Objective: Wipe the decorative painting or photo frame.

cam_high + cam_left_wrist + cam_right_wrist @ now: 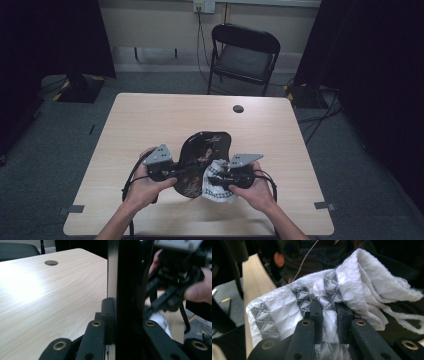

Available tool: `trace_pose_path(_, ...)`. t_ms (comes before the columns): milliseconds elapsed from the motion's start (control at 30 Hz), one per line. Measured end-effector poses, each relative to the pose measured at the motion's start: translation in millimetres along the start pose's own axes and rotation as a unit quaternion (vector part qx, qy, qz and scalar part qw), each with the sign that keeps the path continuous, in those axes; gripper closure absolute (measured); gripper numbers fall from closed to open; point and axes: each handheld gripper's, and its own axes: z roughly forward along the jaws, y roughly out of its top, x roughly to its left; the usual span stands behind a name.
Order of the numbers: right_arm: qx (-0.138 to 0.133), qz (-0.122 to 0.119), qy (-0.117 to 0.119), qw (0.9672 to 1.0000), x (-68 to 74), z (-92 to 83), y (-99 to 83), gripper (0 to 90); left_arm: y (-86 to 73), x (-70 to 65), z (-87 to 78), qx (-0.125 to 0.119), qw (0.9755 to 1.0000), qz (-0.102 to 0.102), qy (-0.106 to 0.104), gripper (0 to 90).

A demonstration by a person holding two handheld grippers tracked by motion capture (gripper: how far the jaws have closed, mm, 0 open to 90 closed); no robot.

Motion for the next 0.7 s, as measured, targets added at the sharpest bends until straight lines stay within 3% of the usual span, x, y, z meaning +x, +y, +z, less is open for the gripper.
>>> trace_pose_path(167,-0.001,0.003,0.003,1.0,1.4,1.5,2.1,79.6,-0.1,0.5,-0.5,0.0,1.0,-0.001,0.001,80.5)
trace_pose_path(233,-0.014,0.003,0.0,0.9999,1.0,-2.7,5.3,79.6,-0.1,0.5,-0.5,0.0,1.0,0.001,0.001,80.5)
trace_pose_path(267,-0.036,0.003,-0.008,0.9993,0.3,-9.9,10.5,79.6,0.0,0.4,-0.6,0.001,1.0,0.001,0.0,80.5)
trace_pose_path(300,-0.036,0.003,-0.008,0.9993,0.3,-9.9,10.5,79.6,0.0,0.4,-0.6,0.001,1.0,0.001,0.0,80.5)
trace_pose_path(367,-0.067,0.003,-0.022,0.9975,-1.1,-20.0,17.0,79.5,0.3,-0.4,-0.1,0.002,1.0,0.002,0.001,80.4)
trace_pose_path(467,-0.09,0.005,-0.035,0.9953,-2.5,-27.9,21.0,79.4,0.3,-0.8,0.3,0.002,1.0,0.003,0.001,80.3)
trace_pose_path(567,-0.09,0.003,-0.034,0.9953,-2.3,-27.6,20.5,79.4,0.2,-0.8,0.4,0.002,1.0,0.001,0.0,80.3)
trace_pose_path(700,-0.057,0.002,-0.013,0.9983,-0.7,-13.1,10.7,79.5,0.1,-0.7,0.1,0.002,1.0,0.0,0.001,80.1)
